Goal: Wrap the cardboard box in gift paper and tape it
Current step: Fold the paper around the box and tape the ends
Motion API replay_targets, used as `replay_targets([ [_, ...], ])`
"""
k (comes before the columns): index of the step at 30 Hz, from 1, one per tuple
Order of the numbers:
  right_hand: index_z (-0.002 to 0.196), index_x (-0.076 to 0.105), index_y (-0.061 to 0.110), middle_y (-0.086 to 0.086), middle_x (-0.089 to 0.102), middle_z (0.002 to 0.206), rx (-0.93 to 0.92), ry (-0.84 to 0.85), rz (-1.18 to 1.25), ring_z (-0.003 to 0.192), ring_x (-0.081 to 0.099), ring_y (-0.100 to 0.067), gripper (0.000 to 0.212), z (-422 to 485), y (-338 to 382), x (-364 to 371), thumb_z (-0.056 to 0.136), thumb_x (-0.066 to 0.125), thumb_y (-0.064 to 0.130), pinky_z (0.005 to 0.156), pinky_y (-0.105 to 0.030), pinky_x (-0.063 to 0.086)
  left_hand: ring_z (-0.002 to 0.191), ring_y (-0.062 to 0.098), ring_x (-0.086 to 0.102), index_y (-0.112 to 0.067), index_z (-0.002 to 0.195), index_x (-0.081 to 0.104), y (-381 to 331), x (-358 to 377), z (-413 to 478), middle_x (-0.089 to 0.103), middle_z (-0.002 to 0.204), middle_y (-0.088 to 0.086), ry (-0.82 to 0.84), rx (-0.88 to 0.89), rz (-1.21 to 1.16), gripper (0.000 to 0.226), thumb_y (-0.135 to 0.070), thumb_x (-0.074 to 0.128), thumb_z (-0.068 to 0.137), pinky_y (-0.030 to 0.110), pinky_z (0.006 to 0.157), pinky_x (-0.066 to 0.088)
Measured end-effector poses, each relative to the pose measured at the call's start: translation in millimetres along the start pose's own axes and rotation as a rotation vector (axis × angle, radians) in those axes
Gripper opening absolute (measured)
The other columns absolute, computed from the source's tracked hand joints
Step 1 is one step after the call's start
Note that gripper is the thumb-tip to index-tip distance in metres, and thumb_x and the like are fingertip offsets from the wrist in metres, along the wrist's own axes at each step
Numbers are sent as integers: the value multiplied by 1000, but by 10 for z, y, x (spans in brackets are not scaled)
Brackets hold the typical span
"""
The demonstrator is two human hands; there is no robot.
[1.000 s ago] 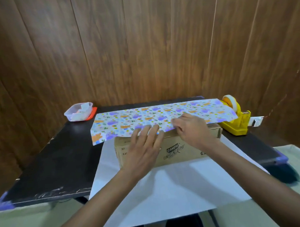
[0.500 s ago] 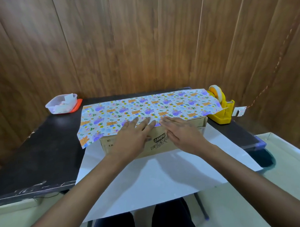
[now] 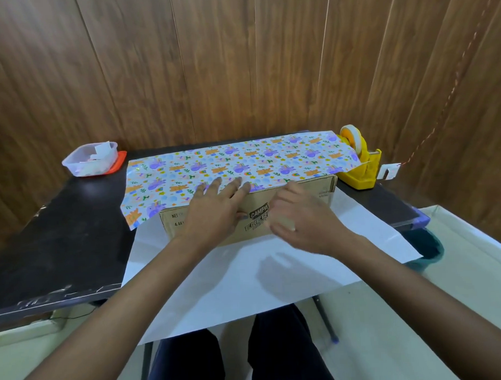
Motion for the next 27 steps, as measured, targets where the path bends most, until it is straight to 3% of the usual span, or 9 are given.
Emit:
replay_targets([
  [2,91,64,12,-1,62,94,22,305,78,93,45,-14,44,-133,132,198,80,55,54,75,-31,45,102,40,63,-12,122,59,-27,27,-19,63,122,9,14,-5,59,84,-43,88,50,56,80,50],
  [5,131,45,17,-1,44,136,82,750,-45,126,34,-16,83,-420,225,547,69,66,66,105,-36,33,105,38,61,-12,123,49,-84,32,-59,61,123,8,5,-42,132,100,-51,88,40,57,83,47],
  [9,151,6,17,-5,-2,159,50,871,-142,147,-2,-22,104,-545,346,654,76,63,60,118,-46,5,108,35,58,-12,122,38,-113,68,-100,60,123,8,-19,-98,179,106,-56,86,39,53,87,46],
  [12,150,11,9,-15,3,158,21,867,-239,146,6,-29,72,-488,354,752,93,48,31,116,-48,14,107,35,59,-12,122,38,83,187,-68,60,123,10,11,-150,228,108,-54,87,36,52,87,46],
  [15,130,45,3,-19,43,140,14,781,-275,132,37,-33,42,-267,278,883,89,37,3,100,-45,38,104,38,59,-12,122,40,397,325,13,61,121,11,59,-198,239,109,-54,88,33,54,85,47],
  [19,118,54,5,-11,58,121,62,599,-219,112,54,-29,36,22,156,981,86,38,-1,83,-34,46,119,38,49,-21,140,34,684,496,120,49,137,11,138,-195,262,101,-58,78,57,55,94,40],
  [23,83,62,8,-5,62,76,14,494,-186,66,60,-23,30,135,179,952,66,40,0,45,-26,20,118,37,50,-25,141,32,817,566,203,49,136,9,146,-207,292,101,-59,77,58,53,93,41],
  [25,55,56,16,4,51,49,7,488,-206,39,48,-13,17,157,159,948,44,48,6,41,-21,2,117,37,50,-25,141,27,829,594,228,49,135,9,137,-204,290,103,-57,77,58,54,93,41],
  [27,49,53,19,5,47,43,13,450,-199,33,43,-11,16,153,119,1002,38,49,8,43,-19,-3,115,38,52,-24,137,21,832,599,236,51,133,10,116,-211,290,105,-55,79,56,54,92,42],
])
Point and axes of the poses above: each hand's wrist, its own z-axis towards the middle knuckle, its own x-axis out of the palm, y = z × x, the point moved 6 cm from there along z, towards the middle knuckle
